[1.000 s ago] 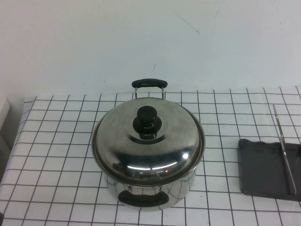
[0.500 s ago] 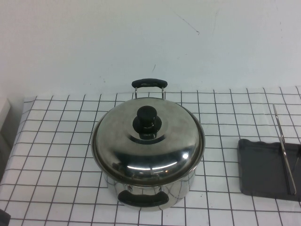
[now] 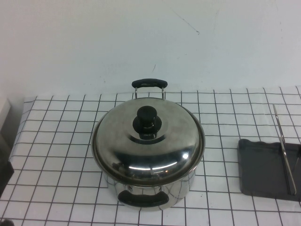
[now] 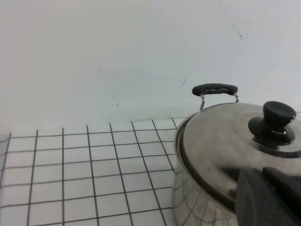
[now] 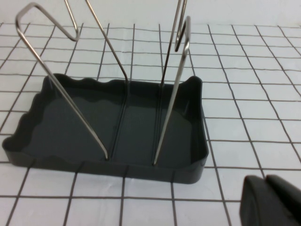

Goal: Put pot lid on rack

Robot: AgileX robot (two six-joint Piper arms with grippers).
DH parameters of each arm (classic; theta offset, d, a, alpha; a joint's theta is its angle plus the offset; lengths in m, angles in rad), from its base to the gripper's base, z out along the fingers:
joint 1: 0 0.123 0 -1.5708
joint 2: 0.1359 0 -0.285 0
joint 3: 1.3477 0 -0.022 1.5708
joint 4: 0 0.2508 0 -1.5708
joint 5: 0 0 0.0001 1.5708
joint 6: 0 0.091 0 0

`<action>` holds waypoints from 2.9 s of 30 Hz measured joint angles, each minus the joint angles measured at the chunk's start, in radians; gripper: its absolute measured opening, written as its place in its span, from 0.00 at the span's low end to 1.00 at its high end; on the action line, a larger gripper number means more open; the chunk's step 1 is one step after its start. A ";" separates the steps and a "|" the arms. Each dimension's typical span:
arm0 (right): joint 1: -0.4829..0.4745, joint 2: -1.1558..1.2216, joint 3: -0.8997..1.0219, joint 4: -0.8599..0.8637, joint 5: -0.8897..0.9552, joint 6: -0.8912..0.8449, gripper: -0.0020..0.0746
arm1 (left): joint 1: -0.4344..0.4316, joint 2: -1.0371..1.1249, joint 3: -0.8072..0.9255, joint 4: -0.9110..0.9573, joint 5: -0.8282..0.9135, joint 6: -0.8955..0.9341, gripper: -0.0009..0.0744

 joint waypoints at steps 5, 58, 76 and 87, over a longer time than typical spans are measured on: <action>0.000 0.000 0.000 0.000 0.000 0.000 0.02 | -0.013 0.183 -0.144 0.184 0.011 -0.091 0.01; 0.000 0.000 0.000 0.000 0.000 0.005 0.02 | -0.556 1.243 -0.348 0.905 -1.055 -0.894 0.43; 0.000 0.000 0.000 0.000 0.000 0.007 0.02 | -0.560 0.947 -0.444 1.110 -0.996 -1.133 0.44; 0.000 0.000 0.000 0.000 0.000 0.007 0.02 | -0.560 0.997 -0.444 1.250 -1.110 -1.617 0.44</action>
